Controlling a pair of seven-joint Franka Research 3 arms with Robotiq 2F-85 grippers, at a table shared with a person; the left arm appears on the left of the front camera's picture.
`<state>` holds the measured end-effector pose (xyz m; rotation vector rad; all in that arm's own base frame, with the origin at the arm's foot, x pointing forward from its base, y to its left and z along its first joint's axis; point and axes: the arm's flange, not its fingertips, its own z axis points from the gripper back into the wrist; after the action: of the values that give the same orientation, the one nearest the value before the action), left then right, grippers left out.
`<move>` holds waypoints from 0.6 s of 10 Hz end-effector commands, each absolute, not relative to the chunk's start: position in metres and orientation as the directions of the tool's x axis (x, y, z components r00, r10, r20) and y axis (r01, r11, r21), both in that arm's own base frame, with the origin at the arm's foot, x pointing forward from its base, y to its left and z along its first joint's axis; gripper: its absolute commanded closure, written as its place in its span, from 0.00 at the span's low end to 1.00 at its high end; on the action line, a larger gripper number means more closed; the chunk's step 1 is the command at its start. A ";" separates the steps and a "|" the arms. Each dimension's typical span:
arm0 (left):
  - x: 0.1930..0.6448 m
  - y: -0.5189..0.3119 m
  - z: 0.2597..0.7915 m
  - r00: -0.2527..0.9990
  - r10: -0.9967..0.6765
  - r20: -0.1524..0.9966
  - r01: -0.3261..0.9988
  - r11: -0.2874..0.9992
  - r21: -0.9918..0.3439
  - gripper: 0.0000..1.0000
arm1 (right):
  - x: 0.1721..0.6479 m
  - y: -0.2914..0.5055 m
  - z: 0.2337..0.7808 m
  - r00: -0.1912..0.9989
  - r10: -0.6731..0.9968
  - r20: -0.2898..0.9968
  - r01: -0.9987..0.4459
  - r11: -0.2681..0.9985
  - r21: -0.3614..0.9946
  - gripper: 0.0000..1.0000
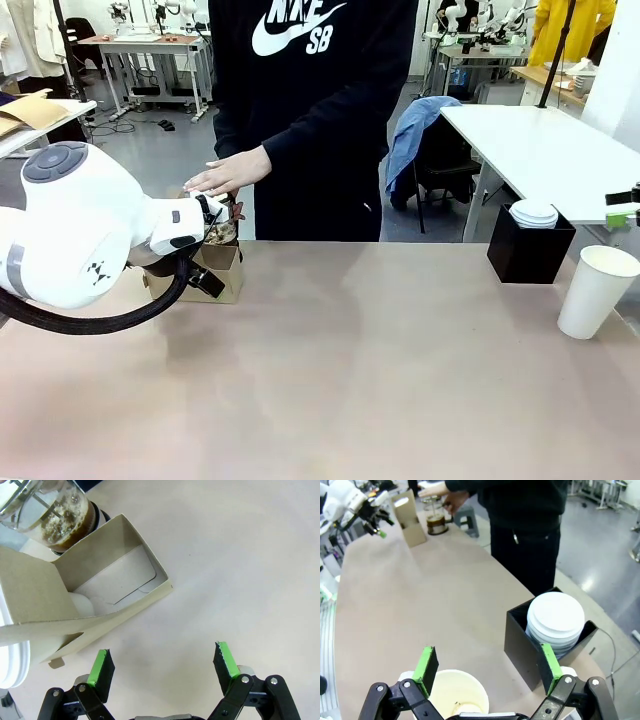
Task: Pour a drink into a cup and package it in a carrier.
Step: Pick up the 600 ml Paper Cup and place it in the middle top area of the table.
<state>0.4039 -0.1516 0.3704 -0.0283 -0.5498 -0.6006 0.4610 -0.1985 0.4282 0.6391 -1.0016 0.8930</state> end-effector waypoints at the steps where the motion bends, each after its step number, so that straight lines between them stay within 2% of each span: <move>1: 0.404 -0.152 0.370 0.686 -0.530 0.499 0.544 0.829 0.131 0.00 | 0.460 -0.198 0.440 0.244 0.342 0.908 -0.868 0.494 0.048 0.00; 3: 0.404 -0.152 0.370 0.686 -0.530 0.499 0.544 0.829 0.131 0.00 | 0.461 -0.198 0.432 0.247 0.338 0.908 -0.865 0.499 0.049 0.00; 4: 0.404 -0.152 0.370 0.686 -0.530 0.499 0.544 0.829 0.131 0.00 | 0.459 -0.230 0.426 0.190 0.247 0.950 -0.901 0.428 0.069 0.00; 5: 0.404 -0.152 0.370 0.686 -0.530 0.499 0.544 0.829 0.131 0.00 | 0.452 -0.257 0.420 0.125 0.201 0.972 -0.903 0.430 0.027 0.00; 6: 0.404 -0.152 0.370 0.686 -0.530 0.499 0.544 0.829 0.131 0.00 | 0.442 -0.279 0.409 0.070 0.154 0.986 -0.927 0.375 0.007 0.00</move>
<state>0.4040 -0.1515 0.3705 -0.0282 -0.5498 -0.6004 0.4380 -0.2482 0.4205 0.7506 -1.1264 0.9231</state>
